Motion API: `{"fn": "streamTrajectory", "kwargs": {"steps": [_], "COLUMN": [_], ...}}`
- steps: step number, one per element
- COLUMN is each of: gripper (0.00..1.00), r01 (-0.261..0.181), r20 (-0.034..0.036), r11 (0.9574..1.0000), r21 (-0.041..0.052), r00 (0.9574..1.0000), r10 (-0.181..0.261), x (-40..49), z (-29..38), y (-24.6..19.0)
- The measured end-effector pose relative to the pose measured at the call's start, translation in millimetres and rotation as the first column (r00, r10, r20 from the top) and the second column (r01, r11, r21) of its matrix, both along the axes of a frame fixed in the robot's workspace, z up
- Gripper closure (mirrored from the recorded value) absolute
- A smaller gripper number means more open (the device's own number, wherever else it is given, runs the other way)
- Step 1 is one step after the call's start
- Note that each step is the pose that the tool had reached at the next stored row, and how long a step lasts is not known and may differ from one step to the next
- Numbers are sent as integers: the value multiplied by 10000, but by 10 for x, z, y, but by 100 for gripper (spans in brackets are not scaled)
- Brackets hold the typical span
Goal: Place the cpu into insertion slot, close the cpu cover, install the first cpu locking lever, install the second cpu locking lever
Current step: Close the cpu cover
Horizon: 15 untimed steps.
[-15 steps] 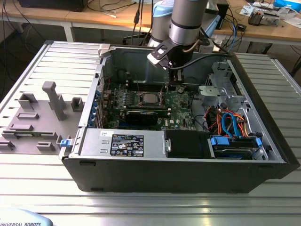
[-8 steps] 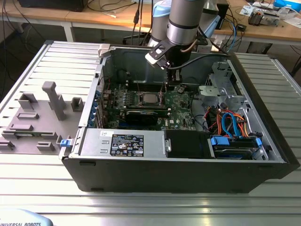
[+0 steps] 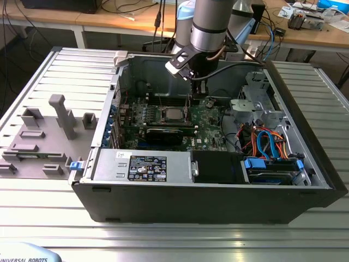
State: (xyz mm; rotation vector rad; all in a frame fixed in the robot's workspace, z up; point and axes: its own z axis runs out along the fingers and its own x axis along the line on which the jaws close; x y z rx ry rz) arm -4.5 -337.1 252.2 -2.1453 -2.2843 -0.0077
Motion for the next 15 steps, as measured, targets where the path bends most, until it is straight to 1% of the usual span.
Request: {"fn": "streamTrajectory", "kwargs": {"steps": [15], "gripper": [89], "r01": [-1], "r20": [0], "r11": [10000], "r21": [1], "r00": [10000], "r10": [1], "x": [-41], "z": [-2], "y": [0]}}
